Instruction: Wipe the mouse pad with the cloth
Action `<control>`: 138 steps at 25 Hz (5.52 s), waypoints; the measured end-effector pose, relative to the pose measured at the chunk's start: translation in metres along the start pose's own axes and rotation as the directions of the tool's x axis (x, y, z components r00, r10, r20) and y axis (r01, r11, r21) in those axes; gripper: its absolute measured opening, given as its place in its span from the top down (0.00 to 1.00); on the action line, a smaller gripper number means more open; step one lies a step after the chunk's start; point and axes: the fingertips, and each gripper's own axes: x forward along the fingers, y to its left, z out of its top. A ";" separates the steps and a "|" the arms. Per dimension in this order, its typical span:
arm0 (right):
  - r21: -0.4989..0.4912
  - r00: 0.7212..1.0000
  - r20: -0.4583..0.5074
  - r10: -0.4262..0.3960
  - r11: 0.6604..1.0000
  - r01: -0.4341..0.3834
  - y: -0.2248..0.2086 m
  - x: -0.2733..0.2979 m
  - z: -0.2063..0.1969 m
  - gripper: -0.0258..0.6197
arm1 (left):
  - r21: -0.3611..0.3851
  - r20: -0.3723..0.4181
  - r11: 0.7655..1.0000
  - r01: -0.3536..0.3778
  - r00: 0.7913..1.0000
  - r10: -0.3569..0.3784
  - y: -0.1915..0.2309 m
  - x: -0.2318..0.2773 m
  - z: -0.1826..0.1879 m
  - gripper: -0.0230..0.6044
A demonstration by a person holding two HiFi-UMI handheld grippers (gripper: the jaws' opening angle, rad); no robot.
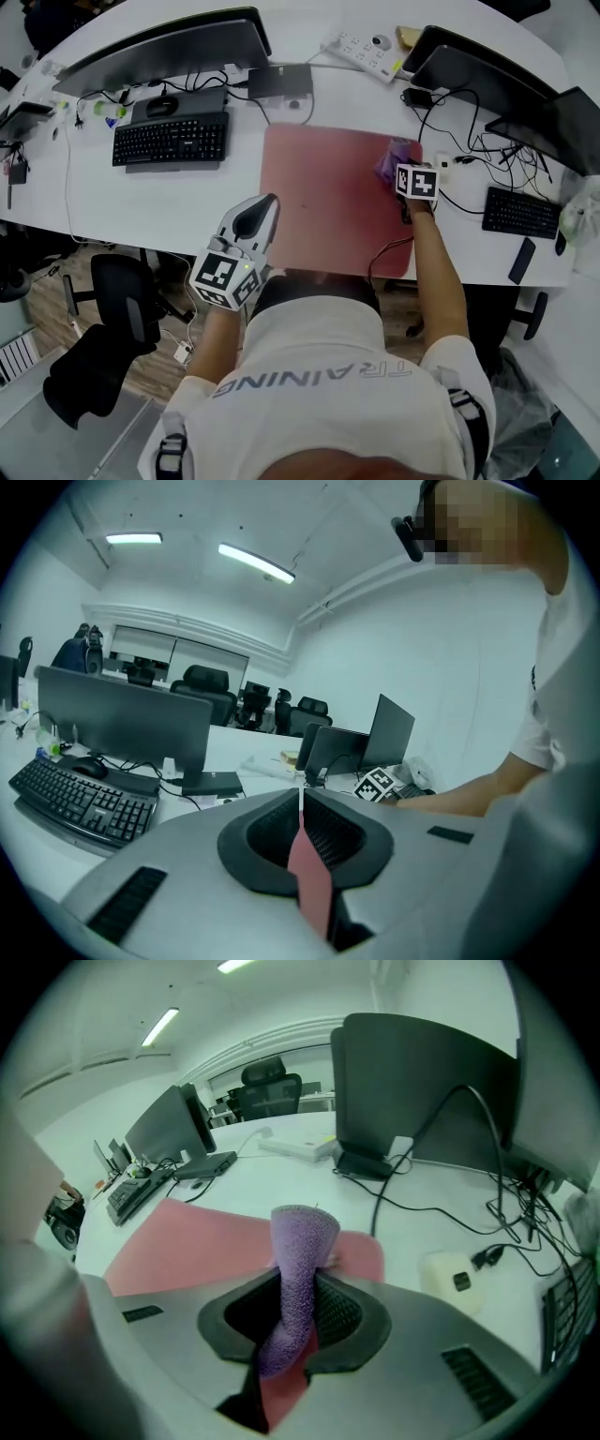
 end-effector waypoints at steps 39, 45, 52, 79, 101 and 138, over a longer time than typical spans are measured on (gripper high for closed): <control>-0.144 0.892 -0.136 0.430 0.883 -0.448 0.407 0.034 -0.039 0.81 | -0.131 0.034 0.963 -0.236 0.969 0.243 0.072 -0.166 -0.052 0.91; -0.113 0.906 -0.105 0.410 0.900 -0.420 0.373 0.026 -0.043 0.81 | -0.123 0.060 0.976 -0.179 0.981 0.187 0.064 -0.154 -0.042 0.91; -0.073 0.920 -0.076 0.383 0.919 -0.389 0.310 0.014 -0.051 0.81 | -0.101 0.057 0.989 -0.111 0.991 0.117 0.051 -0.127 -0.033 0.91; 0.085 0.999 -0.034 -0.024 0.996 0.027 0.010 -0.074 -0.116 0.81 | -0.098 0.025 0.985 0.139 0.990 -0.138 -0.016 -0.044 -0.026 0.91; 0.183 0.938 0.172 0.301 0.926 -0.330 0.176 -0.126 -0.087 0.81 | -0.127 0.065 0.990 0.067 0.996 -0.059 0.010 -0.086 -0.028 0.91; 0.021 0.898 -0.123 0.422 0.906 -0.423 0.339 -0.055 -0.164 0.79 | -0.101 0.043 0.995 0.024 0.999 -0.019 -0.022 -0.156 -0.065 0.91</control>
